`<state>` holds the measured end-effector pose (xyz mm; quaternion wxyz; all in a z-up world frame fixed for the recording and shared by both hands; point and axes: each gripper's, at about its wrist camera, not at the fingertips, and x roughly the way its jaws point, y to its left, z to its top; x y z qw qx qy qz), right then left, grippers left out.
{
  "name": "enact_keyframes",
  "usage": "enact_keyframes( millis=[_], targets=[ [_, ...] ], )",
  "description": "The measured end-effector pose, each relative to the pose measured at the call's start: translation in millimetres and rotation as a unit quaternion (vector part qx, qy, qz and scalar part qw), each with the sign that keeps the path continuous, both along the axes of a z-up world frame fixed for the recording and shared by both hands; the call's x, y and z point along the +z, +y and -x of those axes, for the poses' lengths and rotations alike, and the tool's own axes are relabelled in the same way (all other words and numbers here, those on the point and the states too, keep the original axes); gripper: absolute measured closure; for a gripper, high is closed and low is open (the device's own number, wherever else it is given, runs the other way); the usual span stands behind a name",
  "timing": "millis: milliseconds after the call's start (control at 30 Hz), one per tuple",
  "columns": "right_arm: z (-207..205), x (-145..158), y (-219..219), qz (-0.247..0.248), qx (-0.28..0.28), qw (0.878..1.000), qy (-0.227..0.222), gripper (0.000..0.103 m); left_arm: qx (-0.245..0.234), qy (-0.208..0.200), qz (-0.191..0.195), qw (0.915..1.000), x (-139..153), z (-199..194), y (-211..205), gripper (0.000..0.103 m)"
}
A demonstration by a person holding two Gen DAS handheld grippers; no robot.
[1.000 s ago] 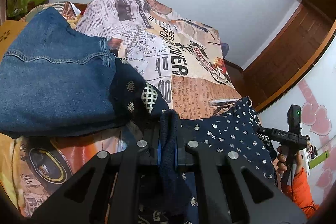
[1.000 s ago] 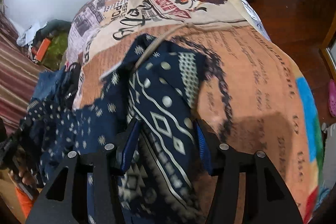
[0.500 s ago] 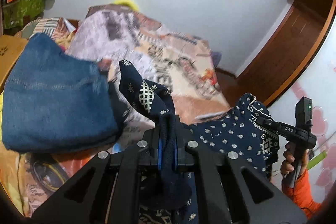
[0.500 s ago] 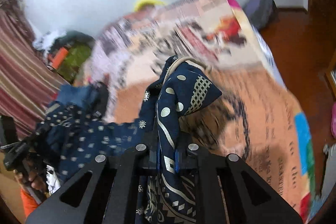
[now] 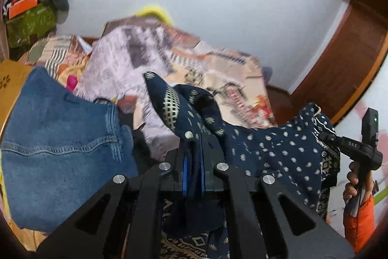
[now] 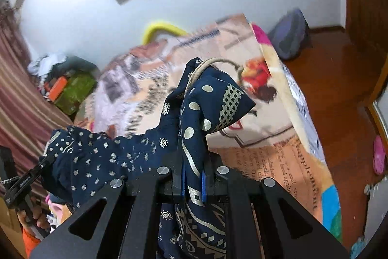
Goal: Fold large clothes
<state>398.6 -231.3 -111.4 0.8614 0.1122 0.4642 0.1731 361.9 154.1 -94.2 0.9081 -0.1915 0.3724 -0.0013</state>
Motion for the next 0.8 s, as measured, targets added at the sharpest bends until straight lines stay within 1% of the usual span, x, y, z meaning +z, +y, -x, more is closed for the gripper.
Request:
enact_keyframes(
  millis=[67,100,133,200,267,367,433,500,600,700,767,800],
  targets=[
    [-5,-18,-1,0.022,-0.008,1.0,0.014,0.095,0.004,0.016,0.011,0.9998,-20,-8,6,0.097],
    [-6,-26,-1,0.036,-0.014,0.999,0.017,0.095,0.01,0.02,0.007,0.9997,-26,-11,9,0.097],
    [-9,-33,-5,0.043,-0.02,0.999,0.022,0.095,0.019,0.023,-0.004,0.9996,-32,-13,12,0.099],
    [-15,-46,-13,0.047,-0.03,0.998,0.037,0.095,0.04,0.03,-0.025,0.9984,-42,-18,21,0.1],
    [-22,-59,-21,0.043,-0.035,0.997,0.058,0.095,0.049,0.042,-0.022,0.9976,-50,-22,31,0.1],
    [-25,-67,-23,0.048,-0.034,0.996,0.063,0.092,0.06,0.063,-0.013,0.9961,-62,-22,45,0.1],
    [-23,-67,-21,0.051,-0.037,0.996,0.057,0.087,0.063,0.073,-0.02,0.9951,-66,-18,47,0.1],
    [-20,-66,-24,0.056,-0.048,0.995,0.059,0.087,0.063,0.079,-0.029,0.9944,-67,-12,47,0.1],
    [-12,-60,-32,0.045,-0.06,0.994,0.074,0.087,0.052,0.089,-0.039,0.994,-66,-2,41,0.1],
    [4,-45,-40,0.051,-0.062,0.994,0.075,0.086,0.034,0.089,-0.064,0.9935,-56,9,28,0.099],
    [13,-36,-45,0.056,-0.059,0.994,0.068,0.086,0.02,0.082,-0.087,0.9927,-44,21,16,0.095],
    [20,-29,-47,0.059,-0.055,0.995,0.063,0.086,0.014,0.077,-0.094,0.9924,-39,26,12,0.089]
  ],
)
